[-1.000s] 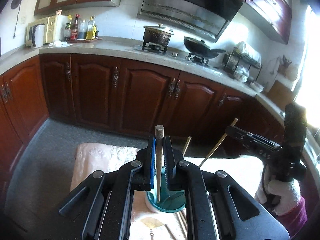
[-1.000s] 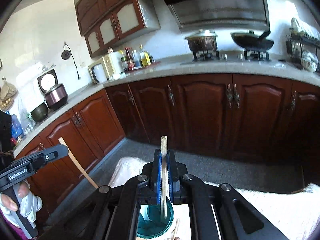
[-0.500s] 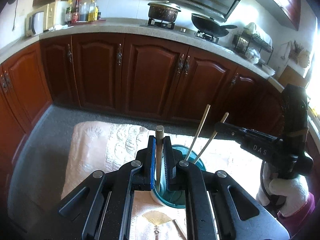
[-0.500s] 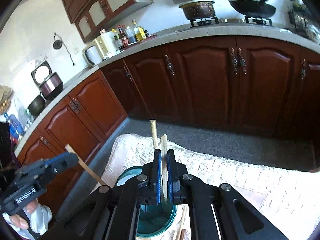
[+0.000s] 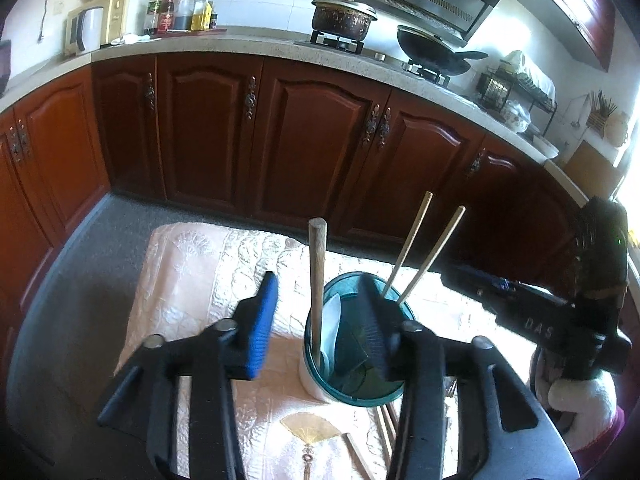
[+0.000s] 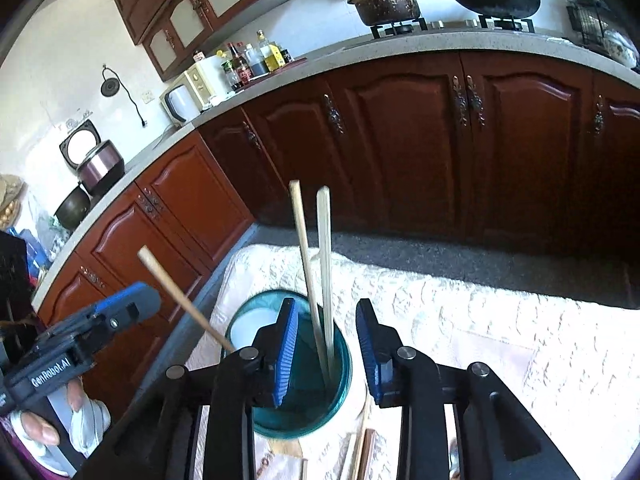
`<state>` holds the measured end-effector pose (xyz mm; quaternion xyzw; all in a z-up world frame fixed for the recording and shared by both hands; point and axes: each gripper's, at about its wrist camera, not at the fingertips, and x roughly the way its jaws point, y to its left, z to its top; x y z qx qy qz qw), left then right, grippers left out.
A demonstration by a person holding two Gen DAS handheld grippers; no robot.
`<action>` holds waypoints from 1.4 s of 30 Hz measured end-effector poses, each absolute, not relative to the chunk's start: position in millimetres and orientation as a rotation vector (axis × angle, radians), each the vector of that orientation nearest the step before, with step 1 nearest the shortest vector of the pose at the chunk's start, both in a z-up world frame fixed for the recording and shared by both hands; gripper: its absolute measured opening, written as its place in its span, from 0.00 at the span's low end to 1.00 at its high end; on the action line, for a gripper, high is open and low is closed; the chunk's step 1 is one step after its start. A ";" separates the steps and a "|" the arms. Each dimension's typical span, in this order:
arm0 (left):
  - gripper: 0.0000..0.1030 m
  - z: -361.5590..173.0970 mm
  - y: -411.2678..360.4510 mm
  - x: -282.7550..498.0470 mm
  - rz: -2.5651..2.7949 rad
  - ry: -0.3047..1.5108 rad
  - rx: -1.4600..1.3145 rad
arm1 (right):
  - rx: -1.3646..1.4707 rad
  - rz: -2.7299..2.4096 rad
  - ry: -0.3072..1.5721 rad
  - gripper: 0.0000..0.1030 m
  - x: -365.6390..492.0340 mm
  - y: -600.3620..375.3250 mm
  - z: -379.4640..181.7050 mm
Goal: Organize utensils
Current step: 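Lift both chopsticks and lower them into the teal-rimmed holder, then move both open grippers down to the chopsticks lying on the cloth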
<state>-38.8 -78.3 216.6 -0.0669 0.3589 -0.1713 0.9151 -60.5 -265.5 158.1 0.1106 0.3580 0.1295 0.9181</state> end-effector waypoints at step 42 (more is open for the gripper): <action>0.63 85.7 -69.9 -123.1 -0.405 1.014 -0.173 | 0.190 0.182 1.072 0.19 -112.5 -266.7 0.6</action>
